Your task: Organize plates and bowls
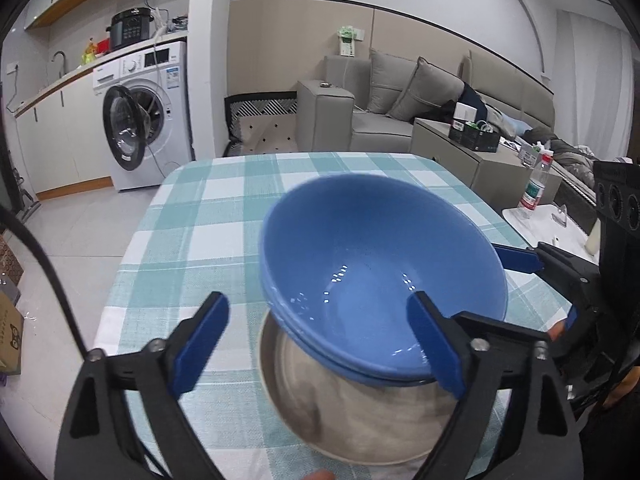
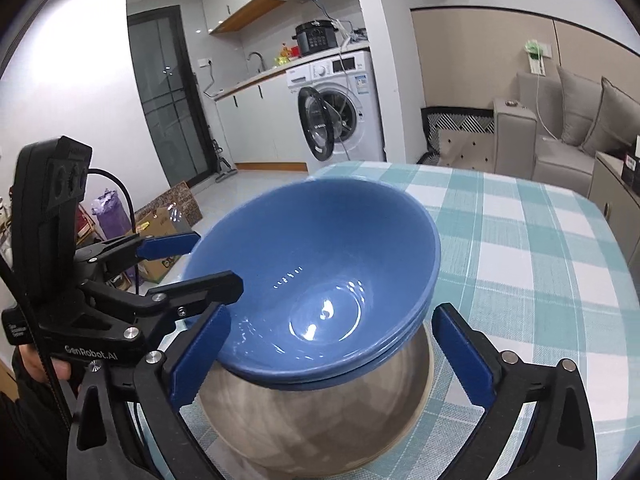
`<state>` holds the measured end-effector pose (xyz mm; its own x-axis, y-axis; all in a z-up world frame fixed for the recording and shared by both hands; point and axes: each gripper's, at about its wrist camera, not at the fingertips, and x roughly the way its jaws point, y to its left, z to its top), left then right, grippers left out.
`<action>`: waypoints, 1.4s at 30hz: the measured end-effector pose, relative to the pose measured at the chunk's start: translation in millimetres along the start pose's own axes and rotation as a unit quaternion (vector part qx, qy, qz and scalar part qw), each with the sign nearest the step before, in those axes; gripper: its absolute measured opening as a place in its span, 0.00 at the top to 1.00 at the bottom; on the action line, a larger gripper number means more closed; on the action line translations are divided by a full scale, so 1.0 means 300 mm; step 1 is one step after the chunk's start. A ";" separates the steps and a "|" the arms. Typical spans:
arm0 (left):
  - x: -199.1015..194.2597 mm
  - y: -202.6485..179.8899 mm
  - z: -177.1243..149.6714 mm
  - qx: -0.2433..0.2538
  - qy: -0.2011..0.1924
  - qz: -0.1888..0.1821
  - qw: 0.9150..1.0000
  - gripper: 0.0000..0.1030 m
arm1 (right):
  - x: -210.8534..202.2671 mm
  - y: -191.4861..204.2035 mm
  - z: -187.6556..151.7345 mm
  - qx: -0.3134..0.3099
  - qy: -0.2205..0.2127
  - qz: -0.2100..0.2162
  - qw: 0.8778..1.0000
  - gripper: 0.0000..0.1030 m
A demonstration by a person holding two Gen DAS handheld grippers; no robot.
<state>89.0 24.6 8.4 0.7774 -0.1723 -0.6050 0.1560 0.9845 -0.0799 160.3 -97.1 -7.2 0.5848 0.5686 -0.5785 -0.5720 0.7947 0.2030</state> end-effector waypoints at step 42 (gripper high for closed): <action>-0.128 0.084 -0.129 -0.003 -0.102 0.052 0.993 0.00 | -0.206 -0.109 -0.157 -0.039 -0.102 -0.010 0.994 0.01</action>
<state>39.5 57.2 -1.2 0.8970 -0.0712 -0.4362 0.0649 0.9975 -0.0292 115.8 -168.1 -15.3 0.6962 0.5909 -0.4075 -0.5977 0.7917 0.1268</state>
